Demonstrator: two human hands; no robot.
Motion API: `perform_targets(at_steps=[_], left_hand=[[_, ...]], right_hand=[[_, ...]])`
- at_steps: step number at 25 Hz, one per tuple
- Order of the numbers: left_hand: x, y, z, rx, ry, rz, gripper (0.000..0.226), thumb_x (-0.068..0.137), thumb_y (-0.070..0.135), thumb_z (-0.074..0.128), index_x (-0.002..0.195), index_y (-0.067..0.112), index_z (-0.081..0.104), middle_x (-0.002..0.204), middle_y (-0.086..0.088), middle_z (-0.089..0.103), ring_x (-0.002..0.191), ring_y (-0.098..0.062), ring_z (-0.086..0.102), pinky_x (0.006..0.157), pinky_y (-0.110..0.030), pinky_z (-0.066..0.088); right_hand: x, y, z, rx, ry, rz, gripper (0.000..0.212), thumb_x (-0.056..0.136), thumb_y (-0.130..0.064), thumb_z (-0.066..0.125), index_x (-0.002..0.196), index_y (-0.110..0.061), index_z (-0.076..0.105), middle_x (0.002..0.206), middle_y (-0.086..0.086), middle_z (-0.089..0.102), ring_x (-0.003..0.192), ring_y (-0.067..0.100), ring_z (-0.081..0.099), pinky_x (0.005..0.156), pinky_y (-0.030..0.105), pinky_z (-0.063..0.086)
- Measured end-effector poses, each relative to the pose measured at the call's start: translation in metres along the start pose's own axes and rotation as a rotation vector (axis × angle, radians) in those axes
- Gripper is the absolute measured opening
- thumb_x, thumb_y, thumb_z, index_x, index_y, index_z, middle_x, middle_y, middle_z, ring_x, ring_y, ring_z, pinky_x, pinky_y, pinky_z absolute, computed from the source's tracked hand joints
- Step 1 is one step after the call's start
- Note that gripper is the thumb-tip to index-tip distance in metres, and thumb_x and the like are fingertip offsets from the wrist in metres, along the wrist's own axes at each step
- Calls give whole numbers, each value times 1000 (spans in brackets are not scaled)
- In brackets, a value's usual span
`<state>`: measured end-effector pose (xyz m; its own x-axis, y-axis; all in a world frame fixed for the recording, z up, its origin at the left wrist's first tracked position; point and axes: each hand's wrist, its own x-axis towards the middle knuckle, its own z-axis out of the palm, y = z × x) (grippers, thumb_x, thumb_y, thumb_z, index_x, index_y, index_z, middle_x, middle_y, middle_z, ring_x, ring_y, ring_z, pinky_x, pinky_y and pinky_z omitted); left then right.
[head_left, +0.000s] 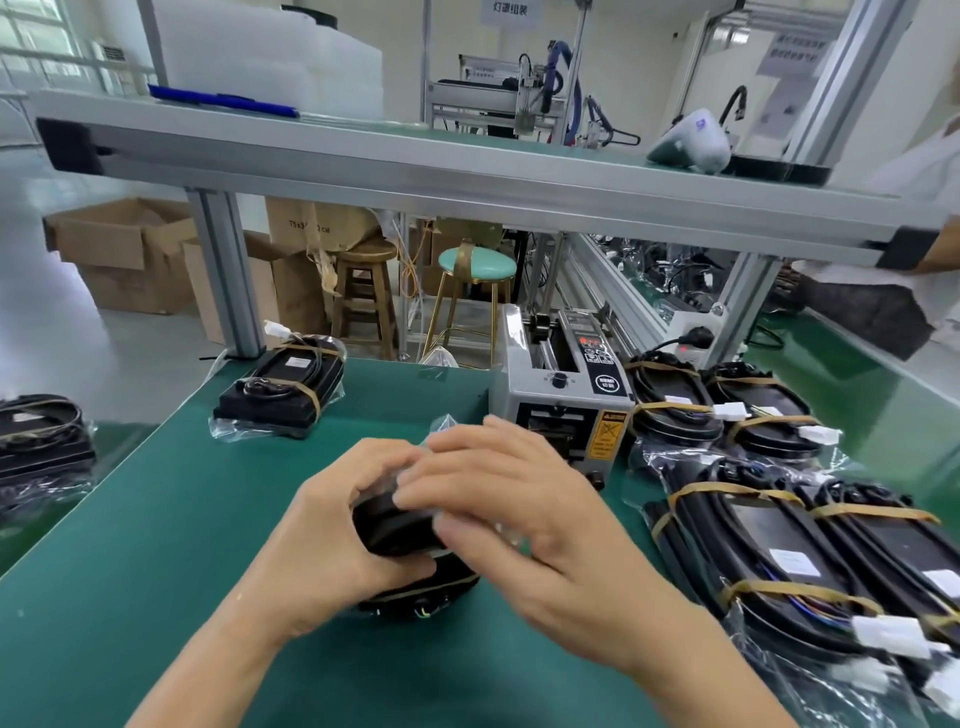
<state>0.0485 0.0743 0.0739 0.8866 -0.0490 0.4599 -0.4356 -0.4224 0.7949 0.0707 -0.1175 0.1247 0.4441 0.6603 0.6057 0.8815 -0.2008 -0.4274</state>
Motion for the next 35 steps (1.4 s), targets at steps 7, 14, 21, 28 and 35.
perform_targets(at_steps=[7, 14, 21, 28, 35], left_hand=[[-9, 3, 6, 17, 10, -35, 71, 48, 16, 82, 113, 34, 60, 112, 19, 61, 104, 0, 60, 86, -5, 41], [-13, 3, 16, 20, 91, 36, 61, 50, 14, 81, 107, 25, 65, 104, 13, 67, 95, -6, 66, 83, -13, 48], [-17, -2, 25, 181, 273, 203, 58, 55, 13, 80, 111, 10, 63, 107, 4, 64, 97, -3, 61, 86, -9, 43], [-20, -20, 24, 284, 317, 214, 55, 63, 19, 72, 114, 4, 62, 112, 1, 60, 103, -1, 56, 91, -9, 40], [-11, -22, 35, 327, 329, 180, 57, 57, 6, 73, 113, 1, 65, 108, -4, 62, 100, -3, 57, 89, -11, 42]], right_hand=[[-5, 37, 0, 496, 0, 733, 15, 93, -19, 60, 97, -18, 74, 96, -8, 74, 89, 3, 65, 87, 23, 52], [-10, 39, 22, 767, 277, 996, 9, 89, -10, 58, 81, -12, 62, 80, 4, 57, 78, 16, 50, 71, 26, 43], [0, 35, 38, 1024, 430, 1025, 8, 86, -13, 61, 88, -15, 69, 75, -4, 64, 62, 4, 58, 55, 17, 44], [-18, 95, 33, 567, 840, 1175, 12, 90, -16, 63, 85, -18, 74, 63, -9, 56, 62, 6, 48, 62, 16, 40], [-5, 132, 25, 366, 907, 1229, 31, 86, -15, 67, 58, -28, 64, 73, -16, 66, 75, 5, 59, 64, 16, 40]])
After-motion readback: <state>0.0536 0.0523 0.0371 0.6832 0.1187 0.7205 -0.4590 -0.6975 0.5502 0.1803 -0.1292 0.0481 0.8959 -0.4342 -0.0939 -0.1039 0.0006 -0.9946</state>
